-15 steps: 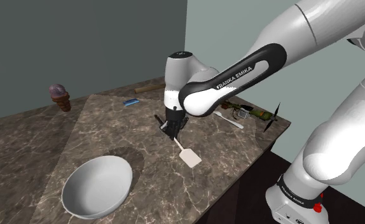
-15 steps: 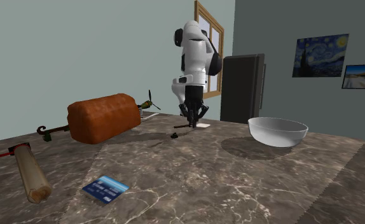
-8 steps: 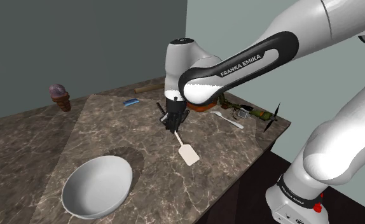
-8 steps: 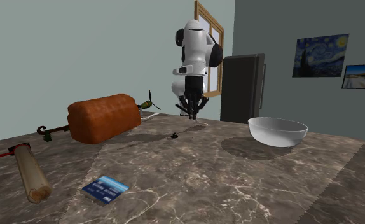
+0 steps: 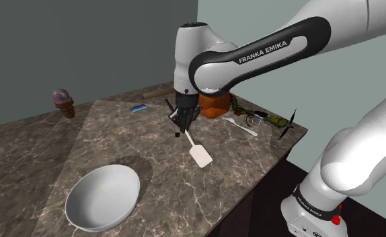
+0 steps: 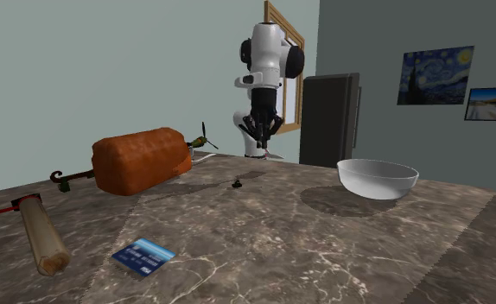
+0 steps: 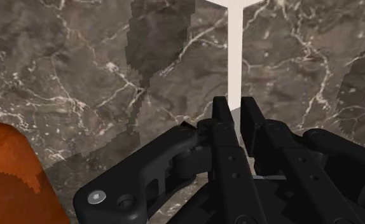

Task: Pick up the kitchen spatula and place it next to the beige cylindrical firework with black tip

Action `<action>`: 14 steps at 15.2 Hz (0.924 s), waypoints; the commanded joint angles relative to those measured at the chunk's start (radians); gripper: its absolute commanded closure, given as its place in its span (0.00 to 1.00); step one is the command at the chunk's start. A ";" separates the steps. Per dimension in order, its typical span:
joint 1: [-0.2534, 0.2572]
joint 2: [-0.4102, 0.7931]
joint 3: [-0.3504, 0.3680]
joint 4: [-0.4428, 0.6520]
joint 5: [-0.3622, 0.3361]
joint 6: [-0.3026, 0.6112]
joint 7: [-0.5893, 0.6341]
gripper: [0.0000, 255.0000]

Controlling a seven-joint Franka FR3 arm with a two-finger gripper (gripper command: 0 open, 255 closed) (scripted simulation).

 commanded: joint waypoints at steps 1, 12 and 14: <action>-0.011 0.009 -0.014 0.019 -0.006 -0.012 -0.021 1.00; -0.128 0.190 -0.138 0.203 -0.081 -0.026 -0.219 1.00; -0.147 0.232 -0.157 0.252 -0.092 -0.034 -0.251 1.00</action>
